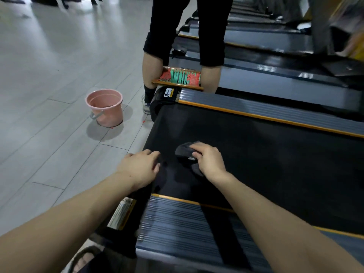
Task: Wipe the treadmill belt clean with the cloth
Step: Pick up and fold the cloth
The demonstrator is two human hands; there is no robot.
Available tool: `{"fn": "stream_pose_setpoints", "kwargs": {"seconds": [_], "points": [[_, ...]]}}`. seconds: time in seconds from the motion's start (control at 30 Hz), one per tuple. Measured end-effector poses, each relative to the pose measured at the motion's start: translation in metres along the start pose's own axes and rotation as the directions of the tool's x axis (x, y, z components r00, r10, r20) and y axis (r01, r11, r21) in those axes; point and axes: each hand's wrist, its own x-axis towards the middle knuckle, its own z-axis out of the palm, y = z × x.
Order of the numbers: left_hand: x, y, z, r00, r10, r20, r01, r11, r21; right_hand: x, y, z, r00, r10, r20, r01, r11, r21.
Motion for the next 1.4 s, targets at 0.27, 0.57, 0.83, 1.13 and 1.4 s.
{"fn": "stream_pose_setpoints", "kwargs": {"seconds": [0.27, 0.57, 0.83, 1.13, 1.4], "points": [[-0.071, 0.067, -0.028, 0.982, -0.12, -0.145, -0.012, 0.727, -0.687, -0.126, -0.057, -0.094, 0.985, -0.04, -0.17, 0.103, 0.918, 0.383], [-0.129, 0.142, -0.025, 0.993, 0.012, -0.115, -0.107, 0.467, -0.878, -0.232, -0.058, -0.102, 0.935, -0.111, -0.337, 0.236, 0.905, 0.355], [-0.149, 0.155, -0.029, 0.984, 0.06, -0.169, -0.179, 0.39, -0.903, -0.263, -0.033, -0.114, 0.965, 0.19, -0.18, -0.057, 0.823, 0.565], [-0.154, 0.149, -0.041, 0.97, 0.161, -0.184, -0.238, 0.446, -0.863, -0.261, -0.043, -0.124, 0.962, 0.259, -0.084, -0.132, 0.713, 0.688], [-0.15, 0.146, -0.034, 0.955, 0.179, -0.236, -0.295, 0.552, -0.78, -0.252, -0.051, -0.127, 0.988, -0.031, -0.15, 0.076, 0.948, 0.309]]}}
